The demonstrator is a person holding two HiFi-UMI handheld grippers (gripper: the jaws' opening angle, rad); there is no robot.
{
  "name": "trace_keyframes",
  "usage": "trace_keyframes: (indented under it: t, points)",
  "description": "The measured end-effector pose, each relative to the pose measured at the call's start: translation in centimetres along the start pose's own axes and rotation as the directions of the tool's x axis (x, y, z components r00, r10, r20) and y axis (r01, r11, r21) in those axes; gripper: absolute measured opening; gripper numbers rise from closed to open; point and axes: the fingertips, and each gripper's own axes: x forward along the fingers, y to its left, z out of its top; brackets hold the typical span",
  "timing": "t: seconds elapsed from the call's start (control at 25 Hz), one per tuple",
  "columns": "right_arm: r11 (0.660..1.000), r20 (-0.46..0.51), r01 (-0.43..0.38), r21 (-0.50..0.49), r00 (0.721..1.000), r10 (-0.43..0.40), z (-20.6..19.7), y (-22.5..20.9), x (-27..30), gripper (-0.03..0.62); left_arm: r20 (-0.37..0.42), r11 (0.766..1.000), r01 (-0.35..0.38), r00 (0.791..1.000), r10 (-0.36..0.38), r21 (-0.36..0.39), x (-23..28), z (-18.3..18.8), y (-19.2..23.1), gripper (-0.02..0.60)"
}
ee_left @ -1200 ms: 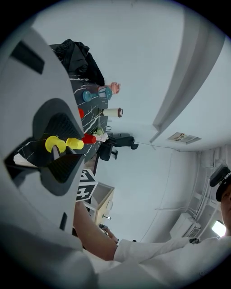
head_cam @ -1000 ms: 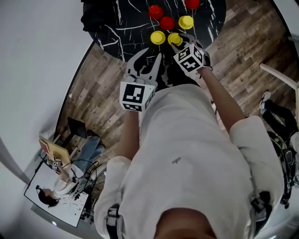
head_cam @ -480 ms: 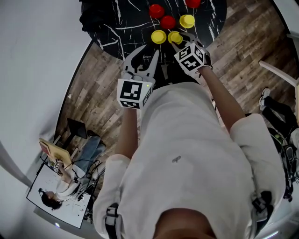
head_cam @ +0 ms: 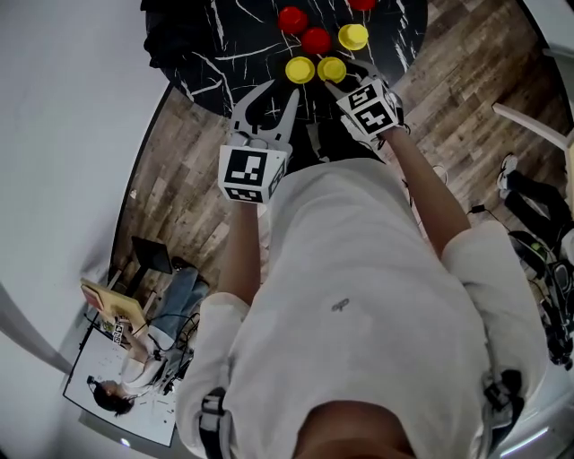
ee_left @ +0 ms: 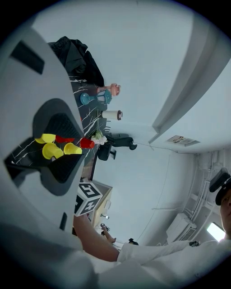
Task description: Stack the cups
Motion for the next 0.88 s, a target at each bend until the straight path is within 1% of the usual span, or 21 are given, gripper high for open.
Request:
trace_keyframes:
  t: [0.16, 0.24, 0.32, 0.64, 0.88]
  points:
    - [0.995, 0.048, 0.003, 0.105, 0.999, -0.008, 0.7, -1.1, -1.8, 0.261, 0.009, 1.0, 0.026, 1.0, -0.026, -0.004, 0.9, 0.1, 0.2, 0.098]
    - [0.989, 0.065, 0.022, 0.145, 0.997, -0.032, 0.9, -2.2, -2.6, 0.258, 0.011, 0.999, 0.04, 0.999, -0.04, -0.008, 1.4, 0.0, 0.4, 0.098]
    - [0.986, 0.071, 0.051, 0.16, 0.995, -0.063, 1.2, -3.4, -3.1, 0.258, 0.013, 0.999, 0.05, 0.999, -0.05, -0.01, 2.0, -0.2, 0.6, 0.098]
    - [0.977, 0.048, 0.166, 0.136, 0.984, -0.174, 2.0, -7.7, -3.4, 0.255, 0.015, 0.996, 0.095, 0.995, -0.095, -0.001, 4.3, -0.6, 1.3, 0.098]
    - [0.976, 0.016, 0.192, 0.101, 0.981, -0.194, 2.0, -9.1, -1.9, 0.252, 0.006, 0.994, 0.114, 0.994, -0.114, -0.005, 5.1, -1.3, 1.3, 0.098]
